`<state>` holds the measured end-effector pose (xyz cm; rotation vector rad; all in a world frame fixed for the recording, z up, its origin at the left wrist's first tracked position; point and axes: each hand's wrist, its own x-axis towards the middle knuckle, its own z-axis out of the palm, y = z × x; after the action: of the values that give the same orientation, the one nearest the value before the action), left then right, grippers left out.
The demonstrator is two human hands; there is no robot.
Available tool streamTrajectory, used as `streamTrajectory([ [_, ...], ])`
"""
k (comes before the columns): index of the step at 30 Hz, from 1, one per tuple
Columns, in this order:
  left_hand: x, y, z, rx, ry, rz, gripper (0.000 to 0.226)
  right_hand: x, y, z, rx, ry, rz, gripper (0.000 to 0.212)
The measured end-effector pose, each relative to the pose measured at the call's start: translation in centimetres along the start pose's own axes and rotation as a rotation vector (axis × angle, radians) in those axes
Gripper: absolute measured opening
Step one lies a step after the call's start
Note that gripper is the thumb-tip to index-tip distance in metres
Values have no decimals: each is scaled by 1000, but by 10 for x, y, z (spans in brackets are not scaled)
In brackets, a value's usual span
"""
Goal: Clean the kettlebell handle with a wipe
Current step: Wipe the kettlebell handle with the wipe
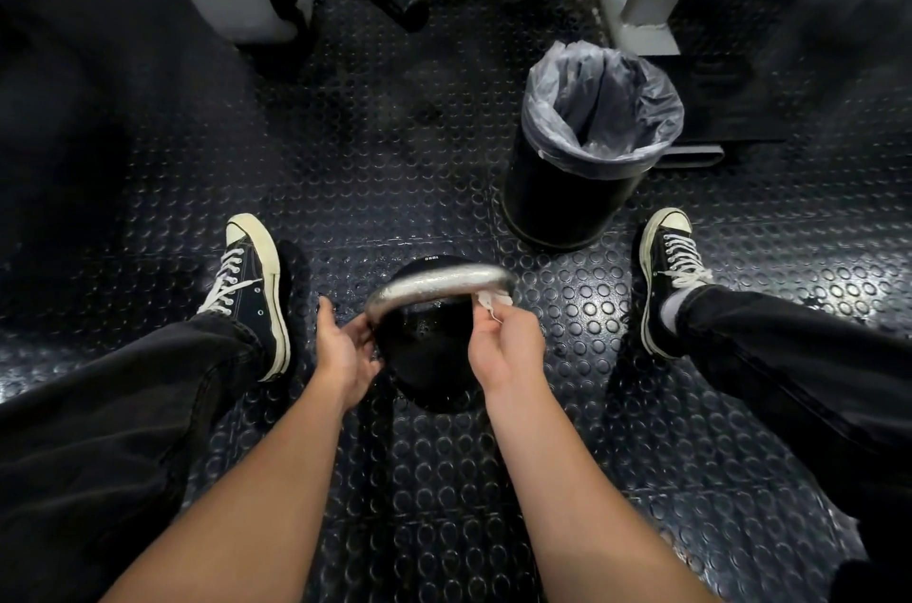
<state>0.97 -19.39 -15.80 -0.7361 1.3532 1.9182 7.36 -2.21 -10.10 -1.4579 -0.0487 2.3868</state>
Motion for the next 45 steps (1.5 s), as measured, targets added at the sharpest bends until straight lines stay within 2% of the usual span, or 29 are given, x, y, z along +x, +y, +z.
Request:
streamTrajectory([
  [2,1,-1,-1,-2,-3,-1,91,-3,-5,-4,-9,-17,-23,40],
  [5,2,-1,-3,-5,-4,-1,91,-7,-4,1,-21,-39,-18,38],
  [8,2,-1,-1,-3,-6,0,91,-7,2,6,-83,12,-46,30],
  [12,4,-2,-2,5,-2,8,91,-11,-5,0,-76,-77,5,33],
  [17,3,-2,-1,0,-11,3,92,-7,0,7,-77,-48,-3,36],
  [23,3,0,0,-4,-4,-5,94,-21,-24,-9,-242,-56,-101,54],
  [25,1,0,0,-11,-2,-6,93,-23,-42,-13,-433,7,-207,54],
  [27,2,0,-1,-14,-8,-5,93,-28,-62,-9,-642,51,-387,43],
  [29,0,0,0,-15,-9,0,93,-35,-80,6,-873,-23,-585,38],
  [31,-3,0,1,-9,-10,4,92,-43,-91,28,-1213,-129,-778,40],
  [33,-4,1,3,-13,-11,5,92,-39,-96,48,-1575,-257,-870,41],
  [36,-5,1,3,-20,-9,3,93,-18,-94,75,-2005,-364,-857,39],
  [39,-4,2,4,-30,3,-5,91,-6,-87,94,-2369,-481,-768,42],
  [42,-3,3,2,-36,16,-11,93,-3,-80,107,-2650,-528,-626,52],
  [45,-3,2,2,-47,28,-10,93,-1,-75,116,-2808,-542,-523,51],
])
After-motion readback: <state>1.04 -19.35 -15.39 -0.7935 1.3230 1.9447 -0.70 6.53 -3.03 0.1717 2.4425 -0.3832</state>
